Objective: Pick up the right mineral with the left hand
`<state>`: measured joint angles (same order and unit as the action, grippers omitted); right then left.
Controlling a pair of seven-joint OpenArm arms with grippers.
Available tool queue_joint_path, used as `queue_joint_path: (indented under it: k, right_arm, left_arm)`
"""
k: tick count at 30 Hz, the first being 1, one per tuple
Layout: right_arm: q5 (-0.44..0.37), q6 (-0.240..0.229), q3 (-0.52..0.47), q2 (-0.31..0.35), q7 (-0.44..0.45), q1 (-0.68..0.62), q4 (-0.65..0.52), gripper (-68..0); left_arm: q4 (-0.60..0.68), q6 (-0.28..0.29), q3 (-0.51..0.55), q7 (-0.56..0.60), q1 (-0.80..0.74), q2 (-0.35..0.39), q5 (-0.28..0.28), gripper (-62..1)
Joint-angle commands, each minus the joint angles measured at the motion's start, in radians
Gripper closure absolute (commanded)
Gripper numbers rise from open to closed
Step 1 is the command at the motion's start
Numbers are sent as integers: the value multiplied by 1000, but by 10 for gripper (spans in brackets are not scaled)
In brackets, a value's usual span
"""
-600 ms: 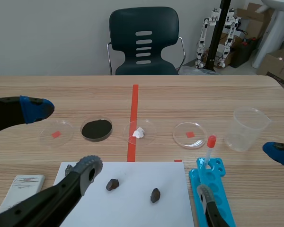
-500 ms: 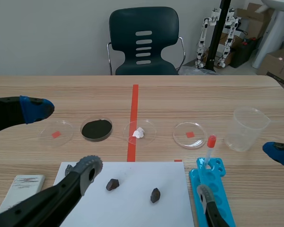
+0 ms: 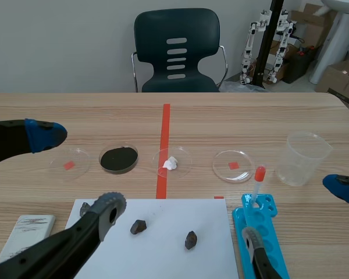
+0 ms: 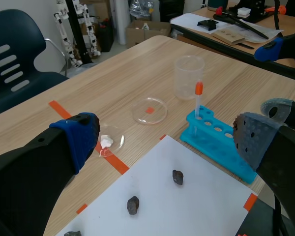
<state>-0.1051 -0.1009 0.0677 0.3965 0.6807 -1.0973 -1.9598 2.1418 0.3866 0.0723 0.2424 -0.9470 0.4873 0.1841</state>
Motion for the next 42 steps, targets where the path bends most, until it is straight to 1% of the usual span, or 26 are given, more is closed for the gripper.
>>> queue_joint_path:
  k: [1, 4, 8, 12, 15, 17, 21, 26, 29, 31, 35, 39, 42]
  right_arm:
    - [-11, -1, -1, 11, 18, -2, -8, -655]
    - [-11, -1, -1, 11, 18, -2, -8, -655]
    - [-11, -1, -1, 11, 18, -2, -8, -655]
    - [-11, -1, -1, 11, 18, -2, -8, -655]
    - [-11, -1, -1, 11, 18, -2, -8, -655]
    - [-11, -1, -1, 11, 18, -2, -8, -655]
    - [-11, -1, -1, 11, 18, -2, -8, -655]
    - [-11, -1, -1, 11, 18, -2, -8, -655]
    - [-11, -1, -1, 11, 18, -2, -8, -655]
    - [-11, -1, -1, 11, 18, -2, -8, -655]
    - [-11, -1, -1, 11, 18, -2, -8, -655]
    - [-11, -1, -1, 11, 18, -2, -8, -655]
    - [-11, -1, -1, 11, 18, -2, -8, -655]
  left_arm:
    - [6, -2, -5, -12, 6, -8, 13, -570]
    - [4, -2, -12, -79, 37, -8, 13, -570]
    - [-3, -2, -53, -164, 94, -7, 13, -570]
    - [-41, -2, -116, -192, 171, -7, 13, -570]
    - [-103, -2, -179, -192, 245, -7, 13, -570]
    - [-169, -2, -237, -196, 314, -7, 13, -570]
    - [-285, -3, -343, -252, 445, -8, 13, -570]
    - [-400, -48, -481, -336, 609, -8, 13, -570]
    - [-453, -85, -557, -402, 698, -16, 42, -570]
    - [-487, -117, -600, -446, 748, -33, 59, -570]
    - [-558, -159, -673, -511, 834, -79, 58, -570]
    - [-627, -161, -753, -539, 902, -103, 51, -570]
    - [-685, -177, -811, -551, 949, -120, 51, -570]
